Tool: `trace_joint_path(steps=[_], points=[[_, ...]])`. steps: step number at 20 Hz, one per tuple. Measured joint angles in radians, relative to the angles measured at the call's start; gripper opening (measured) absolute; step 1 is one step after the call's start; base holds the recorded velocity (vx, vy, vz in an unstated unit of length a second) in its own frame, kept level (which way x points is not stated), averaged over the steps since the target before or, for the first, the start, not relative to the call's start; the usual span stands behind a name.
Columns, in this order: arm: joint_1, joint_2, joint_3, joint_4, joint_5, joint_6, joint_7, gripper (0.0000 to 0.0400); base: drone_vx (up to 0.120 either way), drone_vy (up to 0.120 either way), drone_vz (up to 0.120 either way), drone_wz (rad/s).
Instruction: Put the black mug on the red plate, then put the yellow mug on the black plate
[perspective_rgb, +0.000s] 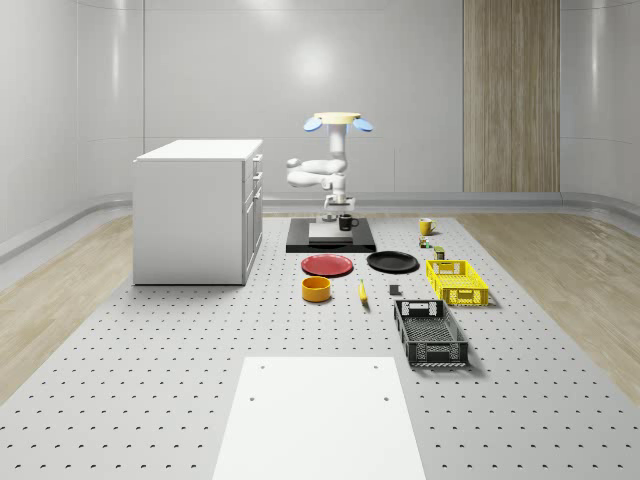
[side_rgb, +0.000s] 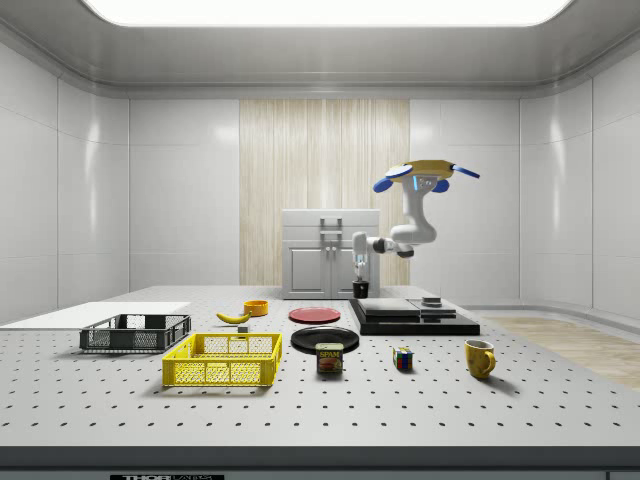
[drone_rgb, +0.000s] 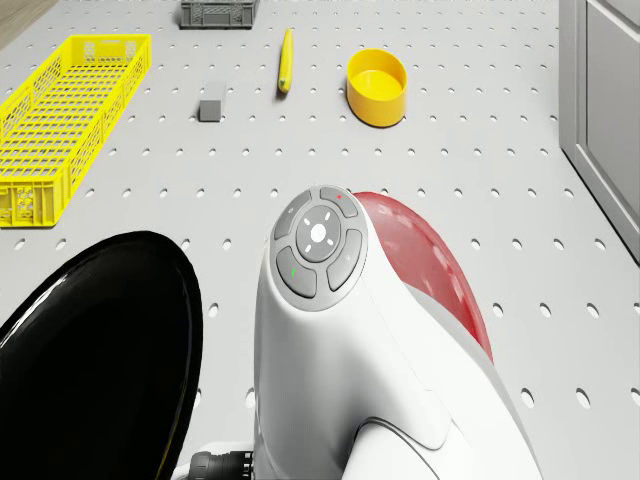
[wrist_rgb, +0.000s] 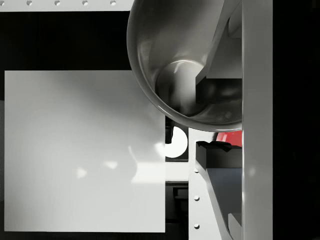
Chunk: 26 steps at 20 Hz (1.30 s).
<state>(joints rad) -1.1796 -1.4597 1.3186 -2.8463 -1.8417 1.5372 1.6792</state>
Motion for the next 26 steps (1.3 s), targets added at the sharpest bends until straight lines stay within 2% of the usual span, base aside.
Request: trace_joint_path(steps=[9, 18, 22, 26], points=[[-0.004, -0.014, 0.002, 0.001, 0.006, 0.013, 0.003, 0.0110, 0.120, -0.116, 0.000, 0.000], [-0.007, -0.026, 0.004, 0.001, 0.011, 0.024, 0.006, 0.0110, 0.120, 0.000, 0.000, 0.000], [-0.008, -0.031, 0.005, 0.002, 0.013, 0.029, 0.007, 0.0110, 0.120, -0.110, 0.000, 0.000], [-0.010, -0.036, 0.005, 0.002, 0.015, 0.033, 0.008, 0.0110, 0.120, 0.000, 0.000, 0.000]])
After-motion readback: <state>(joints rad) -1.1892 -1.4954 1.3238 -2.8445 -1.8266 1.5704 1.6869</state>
